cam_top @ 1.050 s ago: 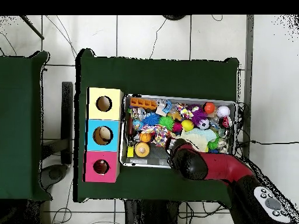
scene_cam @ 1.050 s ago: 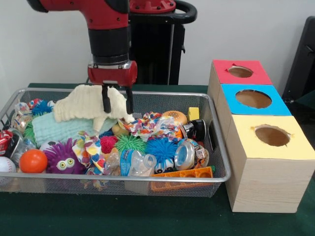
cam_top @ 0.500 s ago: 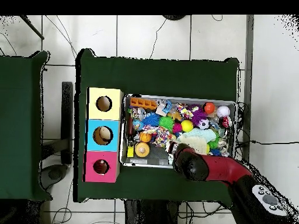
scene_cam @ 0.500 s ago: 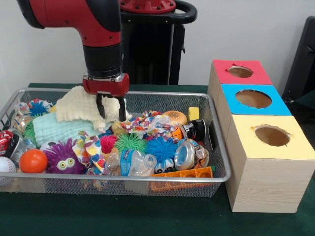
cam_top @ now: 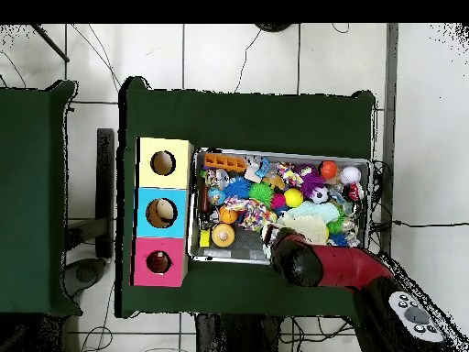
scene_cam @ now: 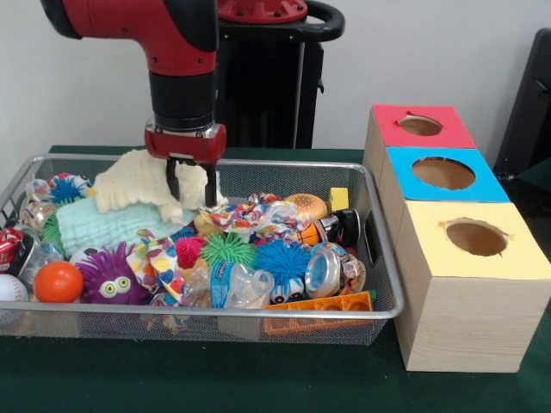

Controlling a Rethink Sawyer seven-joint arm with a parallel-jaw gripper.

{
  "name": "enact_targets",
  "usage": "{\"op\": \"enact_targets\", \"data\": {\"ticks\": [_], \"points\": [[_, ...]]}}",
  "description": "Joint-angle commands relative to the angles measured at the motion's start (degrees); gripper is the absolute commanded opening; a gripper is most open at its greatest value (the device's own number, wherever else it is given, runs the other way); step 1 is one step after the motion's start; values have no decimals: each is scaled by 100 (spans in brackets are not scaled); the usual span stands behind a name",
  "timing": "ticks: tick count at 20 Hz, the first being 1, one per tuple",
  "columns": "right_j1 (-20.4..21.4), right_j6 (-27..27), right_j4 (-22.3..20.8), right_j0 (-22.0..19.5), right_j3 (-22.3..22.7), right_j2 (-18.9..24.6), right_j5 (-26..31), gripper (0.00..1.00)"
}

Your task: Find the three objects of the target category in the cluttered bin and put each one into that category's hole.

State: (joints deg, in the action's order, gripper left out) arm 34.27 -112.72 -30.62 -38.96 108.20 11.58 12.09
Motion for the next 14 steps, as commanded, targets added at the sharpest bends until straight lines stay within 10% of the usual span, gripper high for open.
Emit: {"op": "enact_targets", "data": {"ticks": [1,6,14], "points": [[770,-197,483,179,-296,-276,1492,100],[1059,-82,855,454,-646,-421,2862,100],[913,-365,783,514,-837,-465,2765,100]]}}
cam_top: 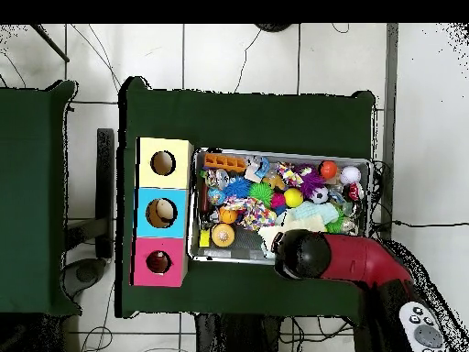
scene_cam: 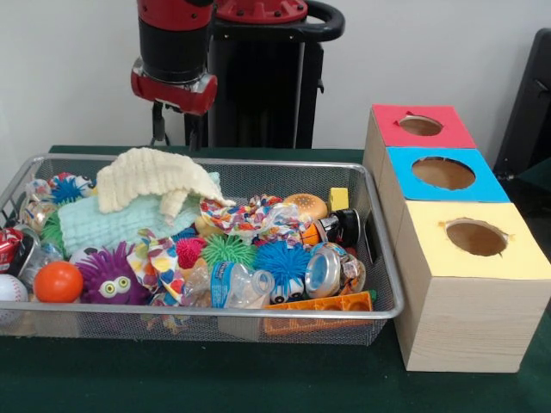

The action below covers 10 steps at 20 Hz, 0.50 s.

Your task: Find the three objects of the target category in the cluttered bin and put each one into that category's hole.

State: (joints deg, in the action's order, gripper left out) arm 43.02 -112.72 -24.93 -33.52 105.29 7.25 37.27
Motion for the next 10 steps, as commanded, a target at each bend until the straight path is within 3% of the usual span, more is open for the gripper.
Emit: {"op": "enact_targets", "data": {"ticks": [1,6,9,10], "points": [[41,-366,208,-75,-483,16,83,100],[13,-289,120,-247,-263,227,-713,100],[-252,40,172,-1038,167,1320,-2358,100],[-402,206,122,-1308,212,1714,-2615,100]]}}
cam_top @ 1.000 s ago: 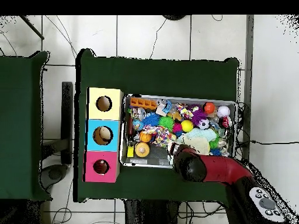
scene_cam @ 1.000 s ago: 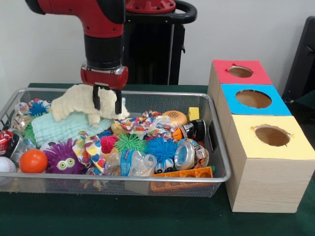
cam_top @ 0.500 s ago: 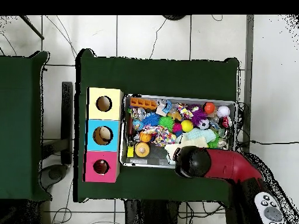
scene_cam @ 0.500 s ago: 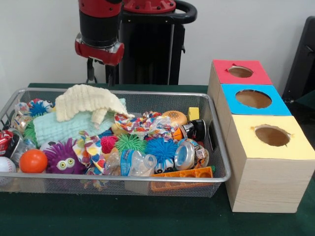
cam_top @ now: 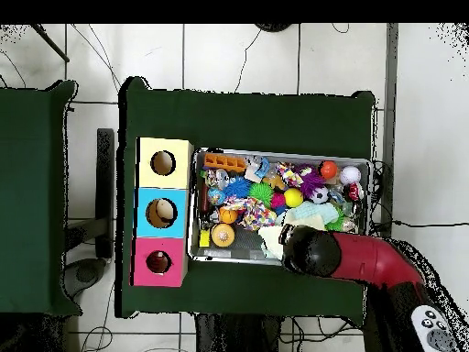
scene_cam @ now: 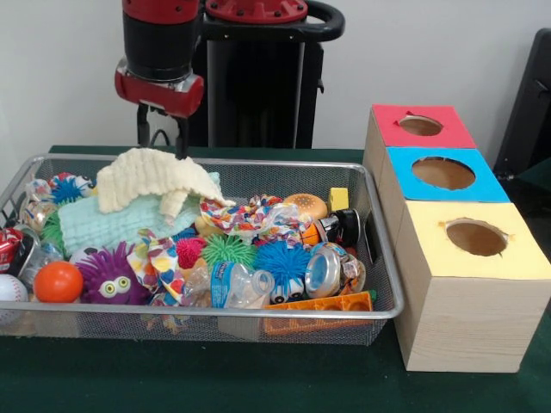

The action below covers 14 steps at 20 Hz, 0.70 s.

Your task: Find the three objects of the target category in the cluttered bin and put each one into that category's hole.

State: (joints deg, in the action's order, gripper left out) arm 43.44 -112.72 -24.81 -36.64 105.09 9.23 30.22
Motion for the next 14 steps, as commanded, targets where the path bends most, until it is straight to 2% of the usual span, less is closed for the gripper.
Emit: {"op": "enact_targets", "data": {"ticks": [1,5,10,12,14], "points": [[-587,451,-85,-1205,169,1856,-2083,100],[-521,440,-572,-1107,14,1801,-2217,100],[-511,349,-810,-1018,-35,1717,-2453,100],[-519,368,-861,-970,-63,1614,-2322,100],[-362,238,-986,-187,-234,478,-1564,100]]}}
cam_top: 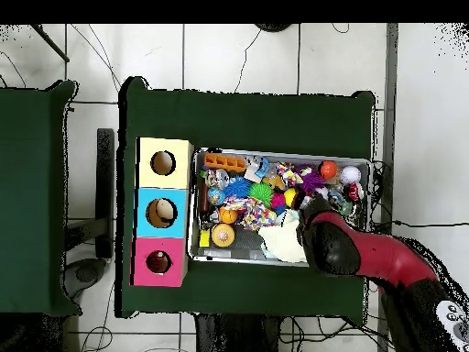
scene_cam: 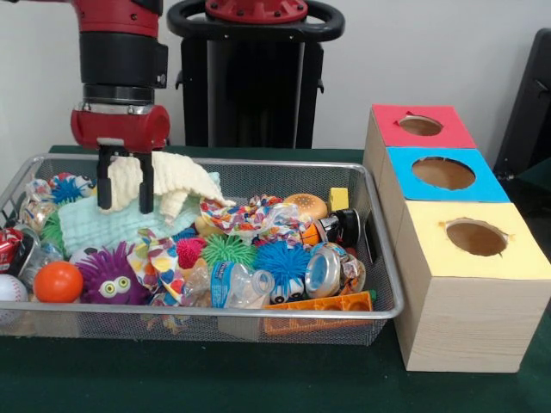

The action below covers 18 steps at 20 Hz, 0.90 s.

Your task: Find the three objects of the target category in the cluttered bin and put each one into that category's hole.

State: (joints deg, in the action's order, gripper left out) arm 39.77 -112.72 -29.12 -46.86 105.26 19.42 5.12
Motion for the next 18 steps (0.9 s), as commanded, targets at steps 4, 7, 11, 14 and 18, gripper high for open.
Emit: {"op": "enact_targets", "data": {"ticks": [4,7,11,14,18], "points": [[-301,-766,-615,1964,-386,-1953,1032,100],[-261,-755,-384,2155,-362,-2108,1208,100],[-354,-601,-153,2068,-349,-2038,1246,100],[-605,-469,-231,1998,-443,-2133,1270,100],[-760,-252,-162,1643,-397,-1886,1231,100]]}}
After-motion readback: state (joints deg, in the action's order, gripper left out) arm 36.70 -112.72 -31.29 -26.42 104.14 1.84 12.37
